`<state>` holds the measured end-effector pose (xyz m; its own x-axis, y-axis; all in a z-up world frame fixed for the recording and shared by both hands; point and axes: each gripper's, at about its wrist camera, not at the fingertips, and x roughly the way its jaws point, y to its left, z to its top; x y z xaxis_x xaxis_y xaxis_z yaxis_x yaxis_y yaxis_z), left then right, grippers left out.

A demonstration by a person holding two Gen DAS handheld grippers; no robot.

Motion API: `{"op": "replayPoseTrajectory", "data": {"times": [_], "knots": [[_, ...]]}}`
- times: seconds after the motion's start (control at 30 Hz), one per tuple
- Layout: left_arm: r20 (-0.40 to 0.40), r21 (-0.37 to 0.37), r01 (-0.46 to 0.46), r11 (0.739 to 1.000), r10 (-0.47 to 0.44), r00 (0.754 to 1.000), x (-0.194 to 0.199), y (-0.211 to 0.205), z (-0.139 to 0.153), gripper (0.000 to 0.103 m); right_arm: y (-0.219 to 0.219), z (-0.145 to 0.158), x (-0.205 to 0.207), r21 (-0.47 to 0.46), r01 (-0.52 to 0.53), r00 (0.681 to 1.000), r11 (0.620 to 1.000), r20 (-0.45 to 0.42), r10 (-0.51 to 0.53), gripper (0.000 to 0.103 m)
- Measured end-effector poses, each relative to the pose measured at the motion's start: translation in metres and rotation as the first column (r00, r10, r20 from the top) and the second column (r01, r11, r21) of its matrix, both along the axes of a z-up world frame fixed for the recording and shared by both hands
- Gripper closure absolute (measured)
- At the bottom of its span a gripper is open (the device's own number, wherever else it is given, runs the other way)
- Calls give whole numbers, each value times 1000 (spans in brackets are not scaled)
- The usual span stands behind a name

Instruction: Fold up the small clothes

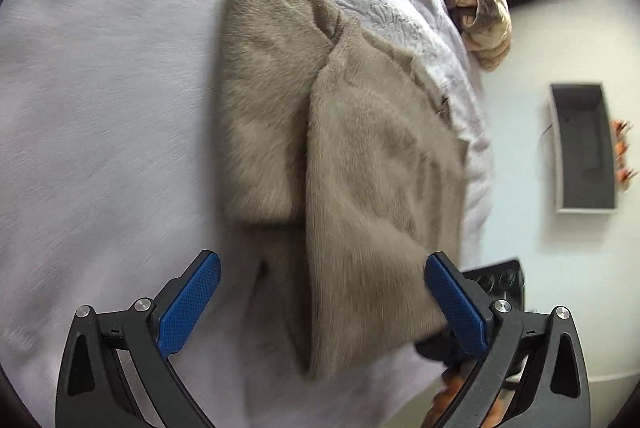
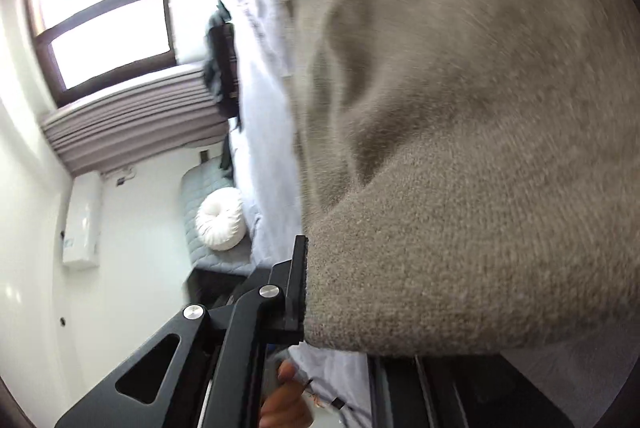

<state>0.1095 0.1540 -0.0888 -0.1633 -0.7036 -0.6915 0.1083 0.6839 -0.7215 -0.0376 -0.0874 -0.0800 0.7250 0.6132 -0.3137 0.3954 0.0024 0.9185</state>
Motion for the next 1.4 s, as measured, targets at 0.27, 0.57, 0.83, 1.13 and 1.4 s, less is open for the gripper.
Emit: {"op": "replayPoseTrajectory", "data": {"times": [0.27,0.57,0.83,1.13,1.4], "knots": [[-8,-61,77,995,-78,997,19,-55,1,0,-9,18,6,-5,-28,999,1000,45,28,95],[37,38,116,992,-118,992,17,-99,-6,12,-9,12,-2,-20,-105,994,994,6,105,95],[81,122,162,979,-173,982,9,-107,-13,73,-34,33,-22,-177,-377,925,909,-109,363,88],[289,258,152,954,-226,930,-5,-125,27,73,-128,53,-1,-507,-298,953,809,-206,222,88],[432,325,182,928,-317,844,-24,-173,77,73,-111,-9,23,-575,-452,891,682,-330,312,96]]}}
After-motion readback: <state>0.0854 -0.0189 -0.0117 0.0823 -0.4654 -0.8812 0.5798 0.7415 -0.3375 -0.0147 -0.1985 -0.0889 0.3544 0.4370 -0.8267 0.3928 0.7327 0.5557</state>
